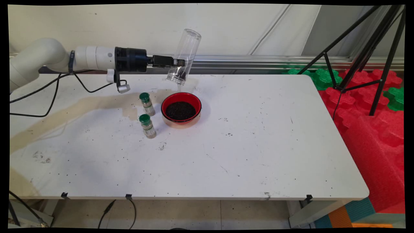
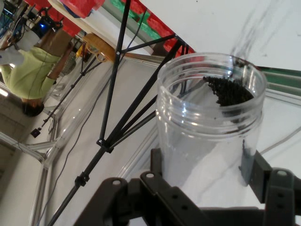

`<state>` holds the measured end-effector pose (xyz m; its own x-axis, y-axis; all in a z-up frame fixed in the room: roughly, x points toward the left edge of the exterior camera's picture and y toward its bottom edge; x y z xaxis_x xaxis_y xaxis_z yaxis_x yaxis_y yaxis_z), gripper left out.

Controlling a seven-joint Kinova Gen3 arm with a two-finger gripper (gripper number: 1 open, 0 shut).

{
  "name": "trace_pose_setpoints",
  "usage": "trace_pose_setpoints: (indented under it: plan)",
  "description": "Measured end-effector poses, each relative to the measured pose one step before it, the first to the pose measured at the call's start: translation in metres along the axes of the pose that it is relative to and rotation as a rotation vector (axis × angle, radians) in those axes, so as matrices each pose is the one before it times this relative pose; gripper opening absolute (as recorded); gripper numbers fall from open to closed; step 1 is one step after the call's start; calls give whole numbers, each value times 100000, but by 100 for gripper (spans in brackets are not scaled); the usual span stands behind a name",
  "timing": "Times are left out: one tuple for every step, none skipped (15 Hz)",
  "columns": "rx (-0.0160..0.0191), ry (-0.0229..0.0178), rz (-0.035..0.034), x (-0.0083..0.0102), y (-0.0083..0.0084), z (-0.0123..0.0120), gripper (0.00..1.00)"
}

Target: Pour the black seasoning powder in the red bowl

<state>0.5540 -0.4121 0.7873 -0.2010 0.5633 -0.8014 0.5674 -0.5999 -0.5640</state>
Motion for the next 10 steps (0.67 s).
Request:
trace_pose_setpoints:
  plan:
    - [36,-41,1016,-13,25,18,0]
    - [32,-80,901,-17,24,12,0]
    - [37,-49,682,-13,15,7,0]
    - [52,-64,1158,-17,23,12,0]
    - [41,-128,1619,-34,29,5,0]
    - [47,-122,1759,-36,21,10,0]
    - [-12,-141,1697,-35,23,-1,0]
    - [8,-102,1066,-31,4,-1,0]
    - [-11,-184,1621,-56,-5,-8,0]
    - [-19,-108,1048,-33,1,-7,0]
